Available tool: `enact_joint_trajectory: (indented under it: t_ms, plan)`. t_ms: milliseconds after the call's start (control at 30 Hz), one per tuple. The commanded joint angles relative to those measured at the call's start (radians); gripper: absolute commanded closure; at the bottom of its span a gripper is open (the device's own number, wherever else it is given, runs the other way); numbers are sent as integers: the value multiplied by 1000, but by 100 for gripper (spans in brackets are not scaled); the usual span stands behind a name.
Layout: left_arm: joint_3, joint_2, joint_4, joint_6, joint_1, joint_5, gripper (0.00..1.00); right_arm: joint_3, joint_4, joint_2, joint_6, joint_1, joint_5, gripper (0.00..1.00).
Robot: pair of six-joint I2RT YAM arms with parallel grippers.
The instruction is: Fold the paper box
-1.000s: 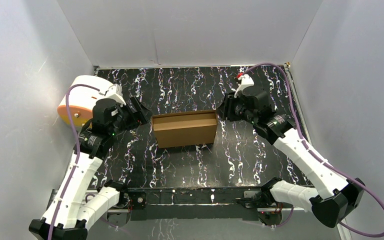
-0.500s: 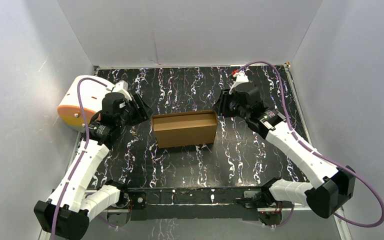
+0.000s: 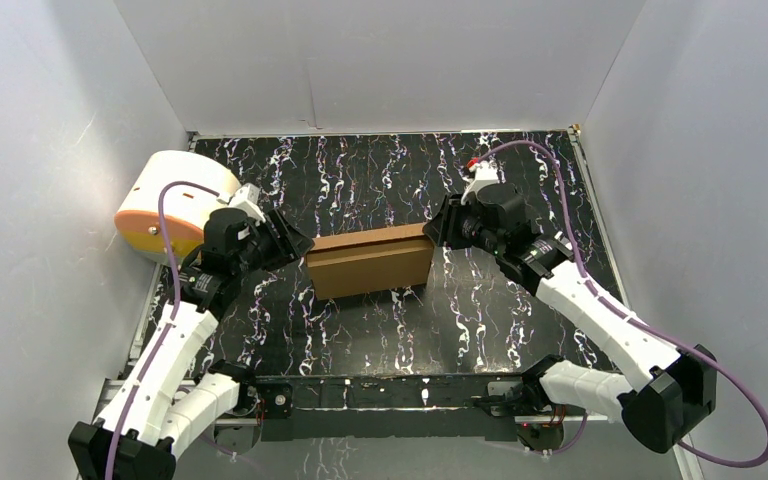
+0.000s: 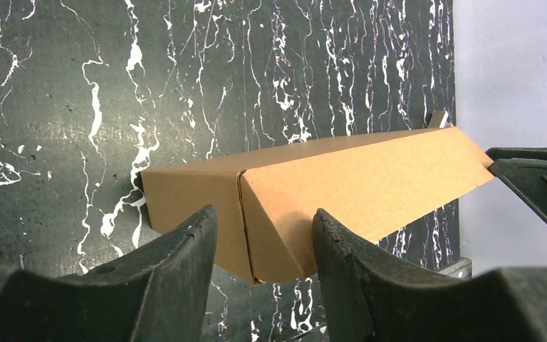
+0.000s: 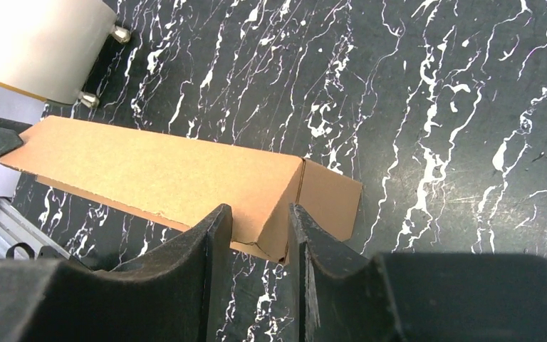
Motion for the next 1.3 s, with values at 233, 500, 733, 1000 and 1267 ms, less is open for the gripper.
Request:
enact_joint_trajectory:
  t_ms: [233, 500, 733, 1000, 1267]
  plan:
    - [-122, -66, -60, -23, -4, 9, 44, -117, 18, -47, -8, 7, -15, 54]
    - [-199, -97, -32, -74, -4, 30, 41, -188, 75, -39, -9, 5, -35, 53]
    - [-284, -121, 69, -154, -4, 103, 43, -251, 136, -25, 0, 1, -64, 53]
    - [-309, 37, 371, -201, -4, 240, 50, -305, 203, -43, 25, -23, -88, 53]
    - [-204, 79, 380, -153, 0, 208, 47, -279, 205, -75, 42, -47, -126, 53]
